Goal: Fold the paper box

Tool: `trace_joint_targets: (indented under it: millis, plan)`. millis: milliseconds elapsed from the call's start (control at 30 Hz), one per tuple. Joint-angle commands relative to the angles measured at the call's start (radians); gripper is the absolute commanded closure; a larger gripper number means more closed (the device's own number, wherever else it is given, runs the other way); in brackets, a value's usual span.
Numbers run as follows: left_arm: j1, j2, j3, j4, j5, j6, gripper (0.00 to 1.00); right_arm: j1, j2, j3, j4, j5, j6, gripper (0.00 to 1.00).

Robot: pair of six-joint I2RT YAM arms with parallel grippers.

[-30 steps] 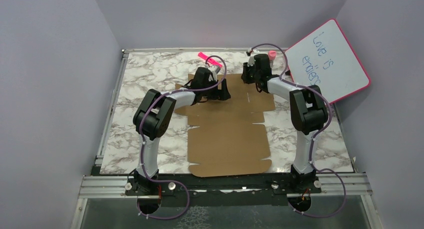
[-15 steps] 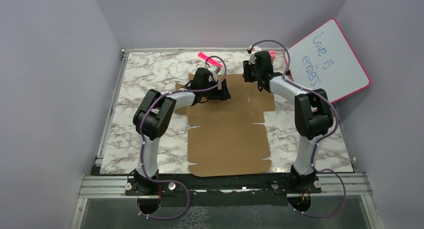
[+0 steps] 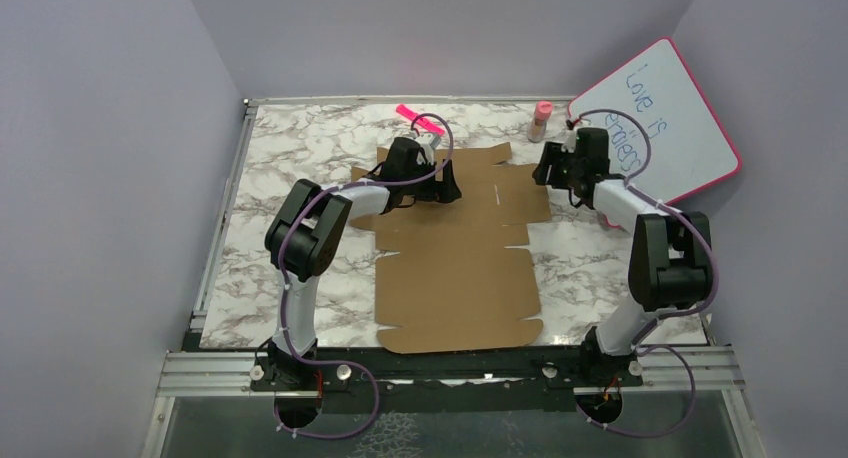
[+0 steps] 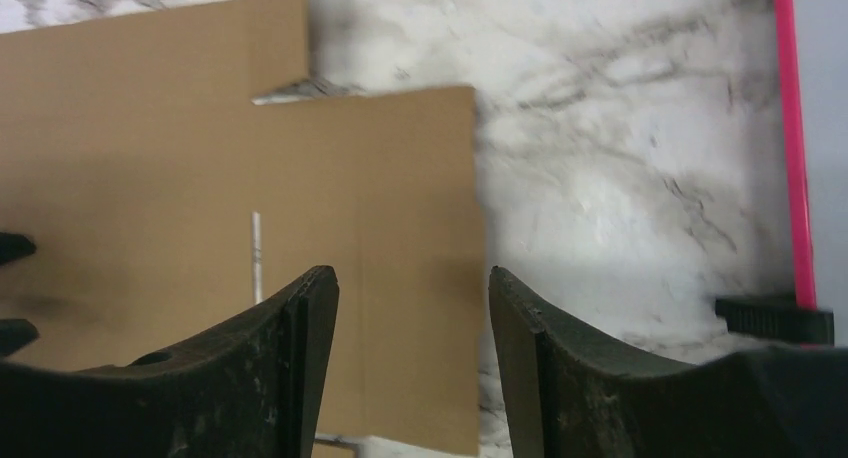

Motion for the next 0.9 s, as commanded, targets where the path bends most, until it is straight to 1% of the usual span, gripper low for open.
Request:
trace_joint_targets:
  millis: [0,67,167,300,467,667,733,800,867]
  plan:
    - [-0.005,-0.002,-0.043,-0.113,0.006,0.017,0.11,-0.111,-0.045,-0.096,0.079,-0.198,0.125,0.37]
    - [-0.005,0.0,-0.041,-0.117,0.003,0.021,0.11,-0.158,-0.037,-0.126,0.104,-0.255,0.153,0.37]
    - [-0.005,0.004,-0.042,-0.118,0.006,0.023,0.11,-0.191,-0.014,-0.16,0.137,-0.306,0.17,0.37]
    - [-0.005,0.008,-0.041,-0.116,0.011,0.023,0.11,-0.203,0.052,-0.162,0.147,-0.375,0.171,0.38]
    - [-0.005,0.014,-0.041,-0.116,0.017,0.025,0.11,-0.203,0.124,-0.145,0.143,-0.442,0.157,0.43]
    - [-0.005,0.027,-0.036,-0.114,0.026,0.02,0.11,-0.202,0.167,-0.131,0.127,-0.492,0.129,0.58]
    - [-0.005,0.028,-0.036,-0.114,0.025,0.02,0.11,-0.203,0.166,-0.128,0.122,-0.502,0.122,0.66]
    - [-0.005,0.03,-0.035,-0.115,0.022,0.02,0.11,-0.201,0.153,-0.123,0.103,-0.499,0.108,0.75]
    - [-0.006,0.031,-0.035,-0.117,0.021,0.019,0.11,-0.199,0.131,-0.117,0.084,-0.475,0.096,0.82]
